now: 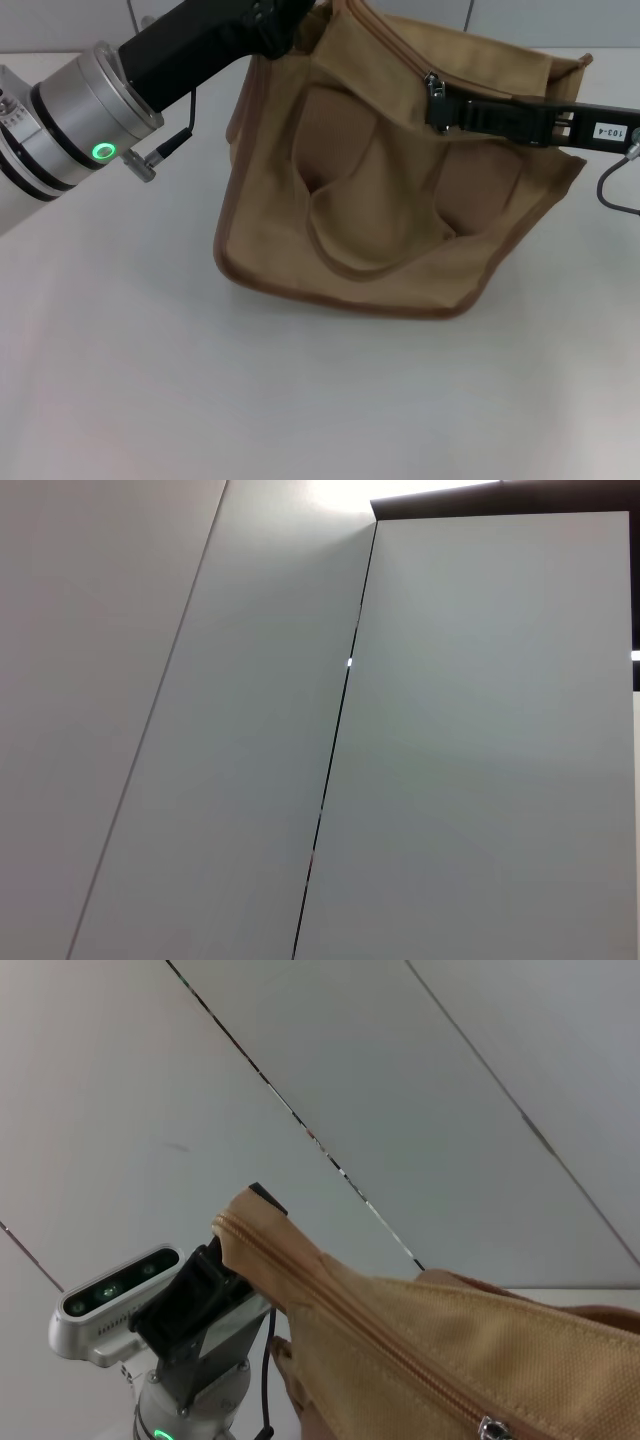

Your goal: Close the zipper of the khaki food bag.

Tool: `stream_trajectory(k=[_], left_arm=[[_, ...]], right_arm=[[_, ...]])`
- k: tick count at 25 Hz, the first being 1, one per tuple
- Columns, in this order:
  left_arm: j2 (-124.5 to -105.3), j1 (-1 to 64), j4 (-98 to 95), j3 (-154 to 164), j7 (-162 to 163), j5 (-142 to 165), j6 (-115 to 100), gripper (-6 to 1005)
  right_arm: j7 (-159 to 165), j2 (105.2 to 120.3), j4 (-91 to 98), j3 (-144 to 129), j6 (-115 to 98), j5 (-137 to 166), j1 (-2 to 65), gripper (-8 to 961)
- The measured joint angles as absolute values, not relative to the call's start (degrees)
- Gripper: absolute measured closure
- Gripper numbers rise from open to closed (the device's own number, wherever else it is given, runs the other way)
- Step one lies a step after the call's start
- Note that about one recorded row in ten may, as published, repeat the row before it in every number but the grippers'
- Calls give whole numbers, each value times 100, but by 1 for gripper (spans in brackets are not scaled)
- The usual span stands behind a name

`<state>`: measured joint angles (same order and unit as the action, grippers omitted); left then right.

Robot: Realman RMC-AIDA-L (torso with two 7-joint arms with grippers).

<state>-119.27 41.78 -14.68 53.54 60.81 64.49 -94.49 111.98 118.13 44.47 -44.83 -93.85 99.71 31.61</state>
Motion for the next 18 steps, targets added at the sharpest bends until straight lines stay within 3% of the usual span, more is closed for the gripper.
stream_trajectory(k=[16,18], left_arm=[[-11926,4141,-1435,5315,6082,6449,-9449,916],[-11927,4139,-1431,5316,6082,6449,-9448,916]], right_arm=[[10938,11884,4447,-4482,-9205,9954,3117,729],[10913,11881,4448,-4482,-9204,9954,3116,936]])
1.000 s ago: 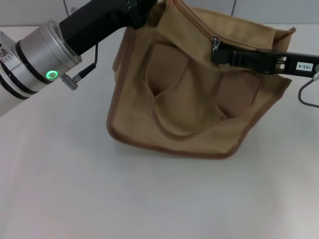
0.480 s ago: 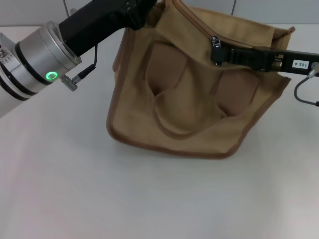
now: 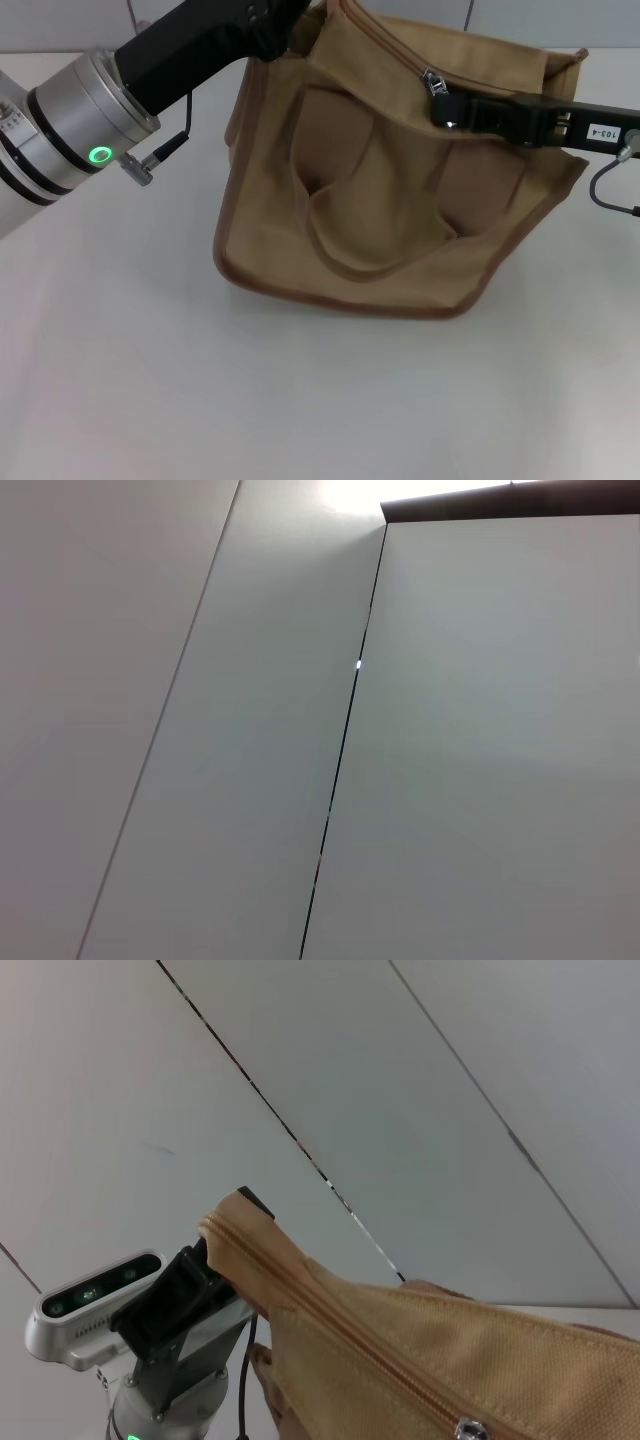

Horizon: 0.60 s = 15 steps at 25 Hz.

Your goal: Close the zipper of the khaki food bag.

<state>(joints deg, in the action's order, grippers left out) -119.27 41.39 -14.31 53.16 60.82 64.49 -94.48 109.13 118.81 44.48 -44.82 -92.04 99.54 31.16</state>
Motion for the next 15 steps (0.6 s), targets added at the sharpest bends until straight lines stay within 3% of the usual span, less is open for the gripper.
stream_trajectory(k=[15], left_arm=[[-11927,3862,-1448,5309,5935,6096,-9400,911]], right_arm=[[10889,11765,4508,-4157,-9216,9963,2859,939]])
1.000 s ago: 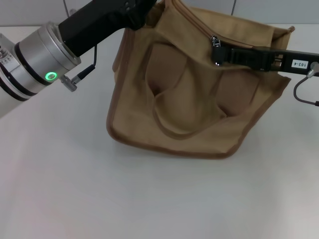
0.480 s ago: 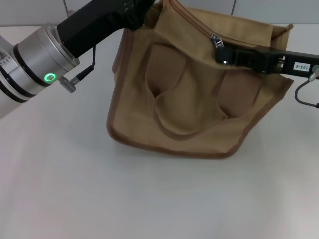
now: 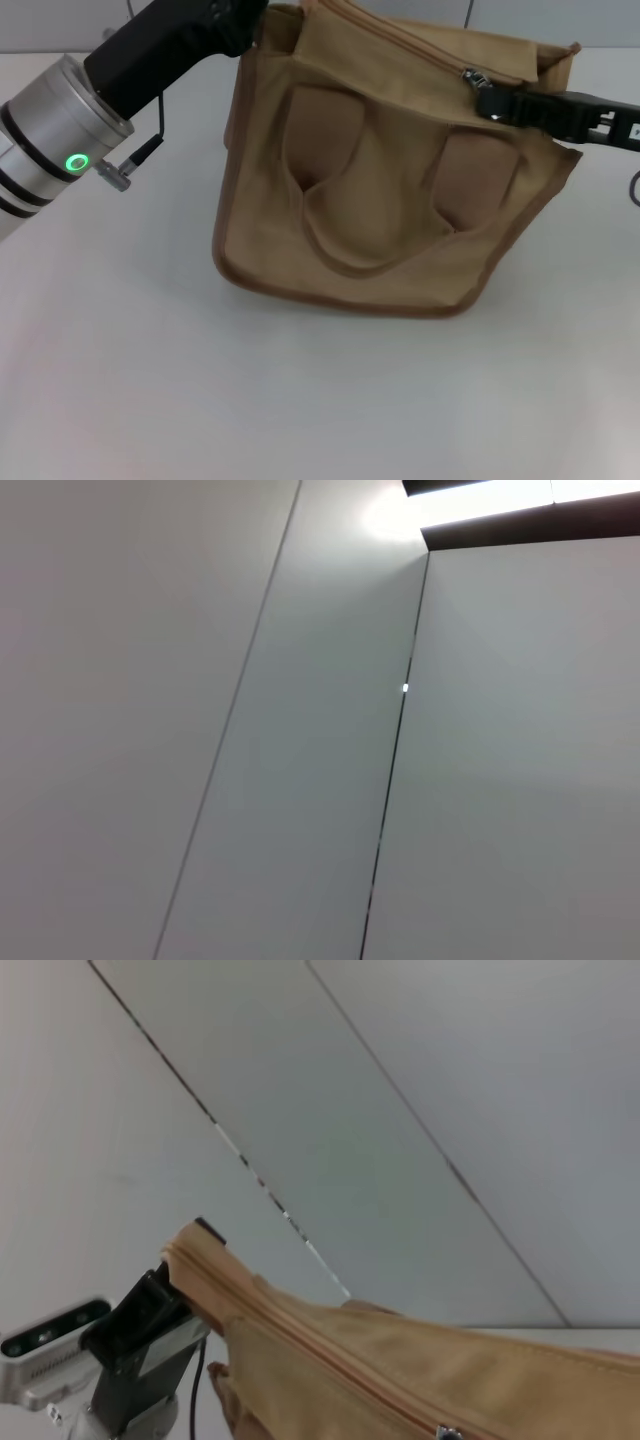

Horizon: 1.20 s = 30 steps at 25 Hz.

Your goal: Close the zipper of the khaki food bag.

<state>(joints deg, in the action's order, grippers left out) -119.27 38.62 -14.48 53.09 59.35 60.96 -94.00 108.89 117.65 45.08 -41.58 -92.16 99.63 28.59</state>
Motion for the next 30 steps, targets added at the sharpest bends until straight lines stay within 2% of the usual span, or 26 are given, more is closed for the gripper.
stream_trajectory(k=[8,20,26,30], left_arm=[[-11919,3708,-1489,5307,5922,5906,-9398,908],[-11917,3636,-1422,5349,5686,5889,-9360,904],[-11913,3389,-1438,5304,5646,5826,-9375,902],[-11888,3142,-1508,5294,5506,5764,-9387,901]], right_arm=[[10884,11713,4486,-3949,-9219,9972,2716,929],[9329,11759,3927,-3316,-9878,9042,2479,914],[9155,11769,3904,-3287,-9976,8918,2375,725],[8651,11832,3848,-3279,-10083,8907,2270,534]])
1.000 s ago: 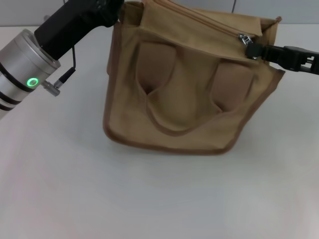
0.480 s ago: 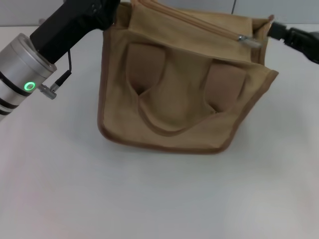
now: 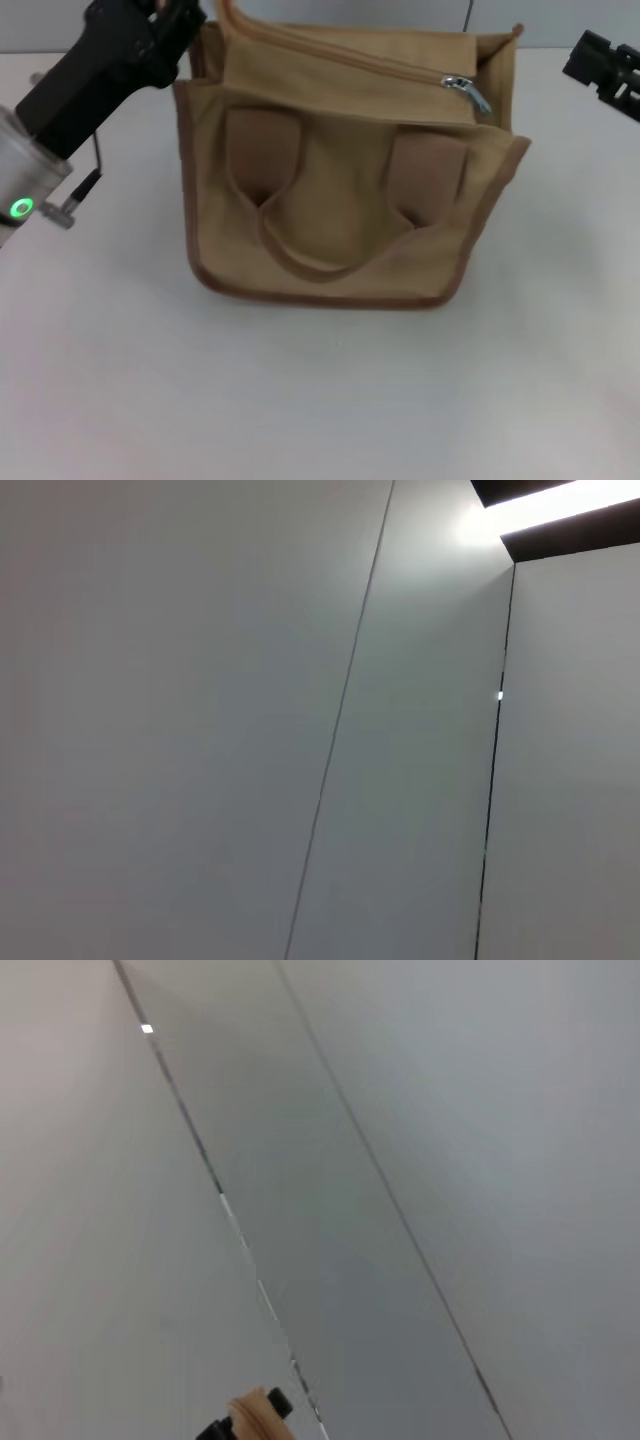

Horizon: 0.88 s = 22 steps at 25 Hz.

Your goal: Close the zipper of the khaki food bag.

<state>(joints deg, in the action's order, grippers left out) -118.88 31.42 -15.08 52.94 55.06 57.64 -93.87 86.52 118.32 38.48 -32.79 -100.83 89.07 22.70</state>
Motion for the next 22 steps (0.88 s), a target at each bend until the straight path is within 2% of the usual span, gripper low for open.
stream_trajectory(k=[1,9,11,14,17,22], left_arm=[[-11876,3060,-1561,5300,5469,5764,-9394,856],[-11821,2069,-1816,5129,5347,5767,-9332,478],[-11771,1604,-1832,4919,5343,5787,-9351,435],[-11716,1307,-1845,4871,5338,5811,-9407,372],[-11578,843,-1853,4915,5054,5953,-9719,308],[-11322,622,-2035,4930,4569,7306,-10859,233]], right_arm=[[8455,11844,3798,-3278,-10166,8894,2251,486],[7256,11887,3112,-3278,-10350,8614,2120,312],[6931,11889,2955,-3291,-10418,8611,2088,269],[6667,11897,2870,-3315,-10522,8613,2054,269],[5906,11912,2812,-3494,-11052,8804,2002,269],[4932,11939,2591,-4117,-11370,9006,2032,270]])
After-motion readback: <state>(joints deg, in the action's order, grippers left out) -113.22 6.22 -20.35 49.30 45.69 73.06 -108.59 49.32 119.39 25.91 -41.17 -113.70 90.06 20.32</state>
